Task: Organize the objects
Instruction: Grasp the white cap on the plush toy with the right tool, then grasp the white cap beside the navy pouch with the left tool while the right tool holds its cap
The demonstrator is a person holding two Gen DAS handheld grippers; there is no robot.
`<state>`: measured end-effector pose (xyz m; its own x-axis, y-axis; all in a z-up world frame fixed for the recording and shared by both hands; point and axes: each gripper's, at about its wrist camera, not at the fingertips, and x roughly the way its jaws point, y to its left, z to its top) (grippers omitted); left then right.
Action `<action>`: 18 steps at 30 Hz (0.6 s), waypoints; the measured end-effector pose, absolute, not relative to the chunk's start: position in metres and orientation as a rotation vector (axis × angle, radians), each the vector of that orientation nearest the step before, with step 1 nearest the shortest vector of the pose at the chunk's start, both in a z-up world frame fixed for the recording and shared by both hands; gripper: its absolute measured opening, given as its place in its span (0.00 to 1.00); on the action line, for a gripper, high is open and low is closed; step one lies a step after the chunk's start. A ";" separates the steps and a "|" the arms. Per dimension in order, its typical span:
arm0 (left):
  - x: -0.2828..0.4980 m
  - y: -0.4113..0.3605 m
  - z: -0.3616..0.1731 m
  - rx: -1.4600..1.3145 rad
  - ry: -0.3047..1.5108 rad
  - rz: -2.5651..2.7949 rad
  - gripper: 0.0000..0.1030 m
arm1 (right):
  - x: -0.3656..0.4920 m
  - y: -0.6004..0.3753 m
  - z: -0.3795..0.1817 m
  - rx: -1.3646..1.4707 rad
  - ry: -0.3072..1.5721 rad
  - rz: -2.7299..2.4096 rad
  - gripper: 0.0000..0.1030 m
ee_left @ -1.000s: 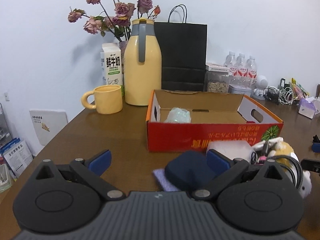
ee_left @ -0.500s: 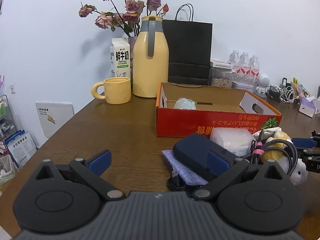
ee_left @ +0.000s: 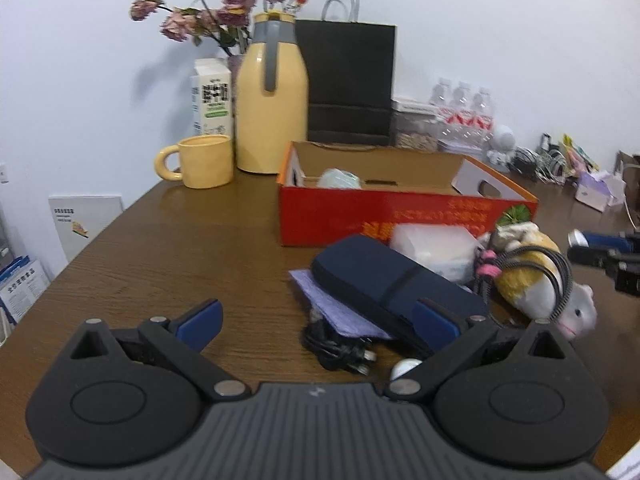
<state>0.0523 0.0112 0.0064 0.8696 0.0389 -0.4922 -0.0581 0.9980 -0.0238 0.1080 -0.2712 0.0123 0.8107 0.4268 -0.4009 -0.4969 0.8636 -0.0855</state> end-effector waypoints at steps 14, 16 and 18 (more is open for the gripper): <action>0.046 -0.030 -0.021 0.037 0.591 -0.069 0.78 | 0.086 -0.271 0.021 -0.197 0.345 0.485 0.27; 0.047 -0.033 -0.024 0.038 0.603 -0.091 0.71 | 0.081 -0.270 0.020 -0.196 0.343 0.488 0.27; 0.048 -0.036 -0.027 0.041 0.611 -0.102 0.65 | 0.077 -0.269 0.019 -0.198 0.342 0.491 0.27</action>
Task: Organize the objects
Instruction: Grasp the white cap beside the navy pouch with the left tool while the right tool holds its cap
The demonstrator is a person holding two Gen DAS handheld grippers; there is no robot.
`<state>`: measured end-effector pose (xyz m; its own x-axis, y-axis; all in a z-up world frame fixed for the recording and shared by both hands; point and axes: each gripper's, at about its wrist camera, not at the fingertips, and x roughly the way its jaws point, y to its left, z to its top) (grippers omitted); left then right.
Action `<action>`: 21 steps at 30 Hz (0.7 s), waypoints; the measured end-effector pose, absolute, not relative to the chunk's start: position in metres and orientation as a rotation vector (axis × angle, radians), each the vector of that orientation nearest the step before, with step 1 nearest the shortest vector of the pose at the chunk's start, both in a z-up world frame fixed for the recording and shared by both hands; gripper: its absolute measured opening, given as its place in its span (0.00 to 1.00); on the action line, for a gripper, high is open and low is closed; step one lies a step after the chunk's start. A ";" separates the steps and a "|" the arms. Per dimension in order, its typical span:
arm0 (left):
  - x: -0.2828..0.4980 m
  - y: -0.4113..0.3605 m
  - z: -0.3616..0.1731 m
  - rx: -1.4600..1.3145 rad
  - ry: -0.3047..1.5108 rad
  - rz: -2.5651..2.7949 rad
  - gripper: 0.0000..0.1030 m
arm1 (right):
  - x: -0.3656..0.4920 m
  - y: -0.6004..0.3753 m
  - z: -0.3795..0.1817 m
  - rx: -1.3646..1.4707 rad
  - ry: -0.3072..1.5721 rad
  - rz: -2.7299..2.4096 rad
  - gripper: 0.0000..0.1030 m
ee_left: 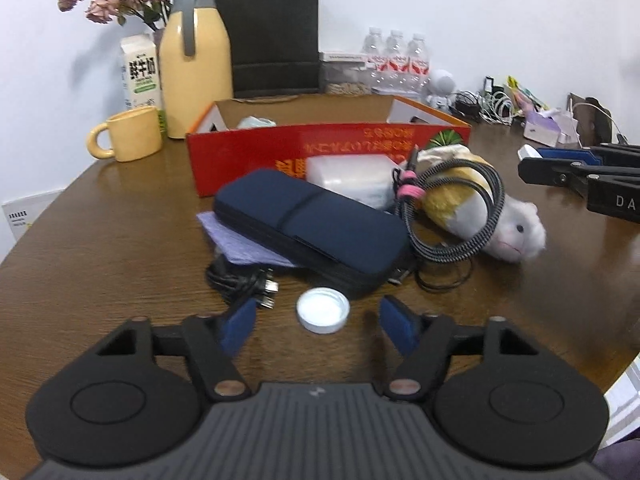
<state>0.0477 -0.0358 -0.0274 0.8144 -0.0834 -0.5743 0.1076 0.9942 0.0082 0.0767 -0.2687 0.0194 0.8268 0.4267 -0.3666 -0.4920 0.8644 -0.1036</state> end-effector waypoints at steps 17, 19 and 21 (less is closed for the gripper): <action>0.050 -0.037 -0.032 0.022 0.597 -0.121 0.28 | 0.052 -0.255 0.010 -0.201 0.350 0.507 0.27; 0.046 -0.033 -0.030 0.014 0.583 -0.121 0.28 | 0.051 -0.254 0.010 -0.201 0.350 0.506 0.27; 0.043 -0.030 -0.026 0.012 0.567 -0.116 0.28 | 0.051 -0.254 0.010 -0.200 0.347 0.506 0.27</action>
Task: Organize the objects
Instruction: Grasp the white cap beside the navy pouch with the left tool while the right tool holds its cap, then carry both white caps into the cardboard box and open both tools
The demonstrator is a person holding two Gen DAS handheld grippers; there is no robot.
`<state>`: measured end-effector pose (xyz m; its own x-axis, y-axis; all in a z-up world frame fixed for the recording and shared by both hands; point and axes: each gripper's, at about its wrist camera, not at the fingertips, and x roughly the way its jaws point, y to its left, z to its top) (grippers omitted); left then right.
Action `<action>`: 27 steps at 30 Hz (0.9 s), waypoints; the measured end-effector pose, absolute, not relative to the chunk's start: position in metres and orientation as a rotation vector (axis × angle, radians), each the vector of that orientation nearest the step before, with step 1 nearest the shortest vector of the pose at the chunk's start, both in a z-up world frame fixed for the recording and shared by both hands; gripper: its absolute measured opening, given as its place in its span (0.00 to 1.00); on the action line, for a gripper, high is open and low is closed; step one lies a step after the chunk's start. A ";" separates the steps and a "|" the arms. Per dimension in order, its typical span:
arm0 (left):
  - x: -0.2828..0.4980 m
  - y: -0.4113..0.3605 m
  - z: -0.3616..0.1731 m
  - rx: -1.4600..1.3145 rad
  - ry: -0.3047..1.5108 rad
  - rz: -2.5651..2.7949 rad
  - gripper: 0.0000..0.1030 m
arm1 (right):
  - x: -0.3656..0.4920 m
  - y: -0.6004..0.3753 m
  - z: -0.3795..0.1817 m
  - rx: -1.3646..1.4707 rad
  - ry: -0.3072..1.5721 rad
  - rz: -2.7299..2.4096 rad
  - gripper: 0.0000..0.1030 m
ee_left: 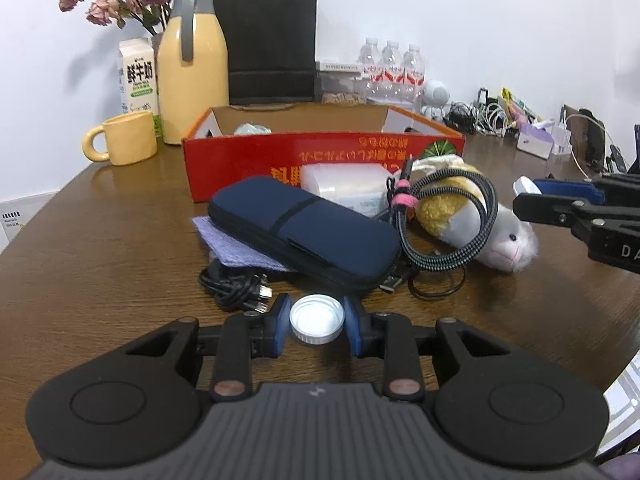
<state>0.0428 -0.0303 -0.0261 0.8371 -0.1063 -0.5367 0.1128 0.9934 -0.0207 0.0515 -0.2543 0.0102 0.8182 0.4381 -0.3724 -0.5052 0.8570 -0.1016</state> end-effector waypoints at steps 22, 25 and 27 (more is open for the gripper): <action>0.101 -0.021 0.046 0.007 0.361 -0.110 0.28 | 0.113 -0.221 0.045 -0.206 0.261 0.522 0.27; 0.125 -0.022 0.051 0.000 0.355 -0.115 0.28 | 0.134 -0.212 0.051 -0.216 0.262 0.532 0.27; 0.141 -0.021 0.054 -0.005 0.353 -0.118 0.28 | 0.152 -0.206 0.055 -0.226 0.266 0.533 0.27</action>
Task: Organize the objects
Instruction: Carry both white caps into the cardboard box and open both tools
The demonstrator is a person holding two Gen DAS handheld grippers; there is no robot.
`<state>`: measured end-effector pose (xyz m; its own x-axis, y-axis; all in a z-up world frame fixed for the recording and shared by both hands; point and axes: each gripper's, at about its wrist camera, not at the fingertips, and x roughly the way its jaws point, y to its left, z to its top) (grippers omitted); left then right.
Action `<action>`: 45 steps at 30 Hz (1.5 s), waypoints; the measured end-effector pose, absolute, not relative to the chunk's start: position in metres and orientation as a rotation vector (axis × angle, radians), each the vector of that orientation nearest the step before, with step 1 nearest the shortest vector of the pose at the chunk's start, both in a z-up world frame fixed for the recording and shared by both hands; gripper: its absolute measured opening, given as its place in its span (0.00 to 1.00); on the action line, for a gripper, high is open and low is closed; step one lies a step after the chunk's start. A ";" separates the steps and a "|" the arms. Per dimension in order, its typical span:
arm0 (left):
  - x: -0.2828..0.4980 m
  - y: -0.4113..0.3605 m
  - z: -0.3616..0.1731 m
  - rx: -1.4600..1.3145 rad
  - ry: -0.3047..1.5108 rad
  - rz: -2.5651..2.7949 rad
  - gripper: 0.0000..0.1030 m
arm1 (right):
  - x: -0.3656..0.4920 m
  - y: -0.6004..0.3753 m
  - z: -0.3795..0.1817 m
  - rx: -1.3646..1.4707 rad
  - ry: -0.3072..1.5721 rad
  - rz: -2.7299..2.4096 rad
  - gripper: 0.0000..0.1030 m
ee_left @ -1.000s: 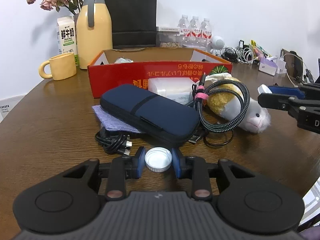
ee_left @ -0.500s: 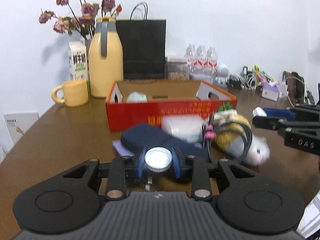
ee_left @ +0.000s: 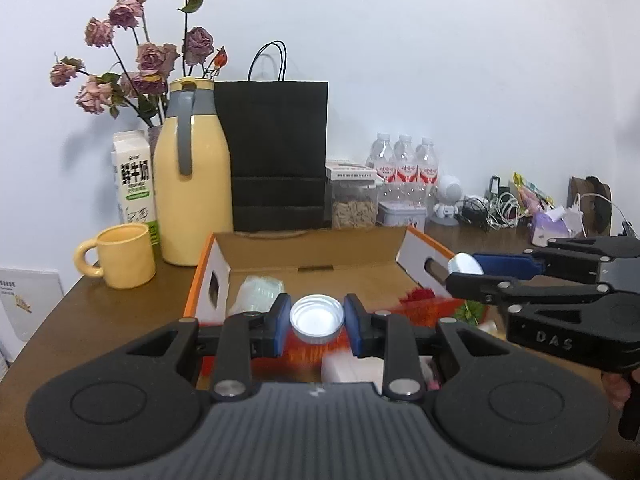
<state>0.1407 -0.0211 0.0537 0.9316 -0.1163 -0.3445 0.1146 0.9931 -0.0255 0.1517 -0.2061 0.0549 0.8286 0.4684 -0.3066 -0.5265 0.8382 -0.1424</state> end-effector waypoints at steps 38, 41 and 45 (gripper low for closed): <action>0.300 -0.006 0.039 -0.050 0.476 -0.030 1.00 | 0.333 -0.194 0.025 -0.131 0.527 0.414 1.00; 0.300 -0.006 0.039 -0.049 0.479 -0.022 1.00 | 0.331 -0.194 0.027 -0.133 0.518 0.412 1.00; 0.296 -0.006 0.043 -0.052 0.463 -0.021 1.00 | 0.327 -0.195 0.032 -0.136 0.501 0.412 1.00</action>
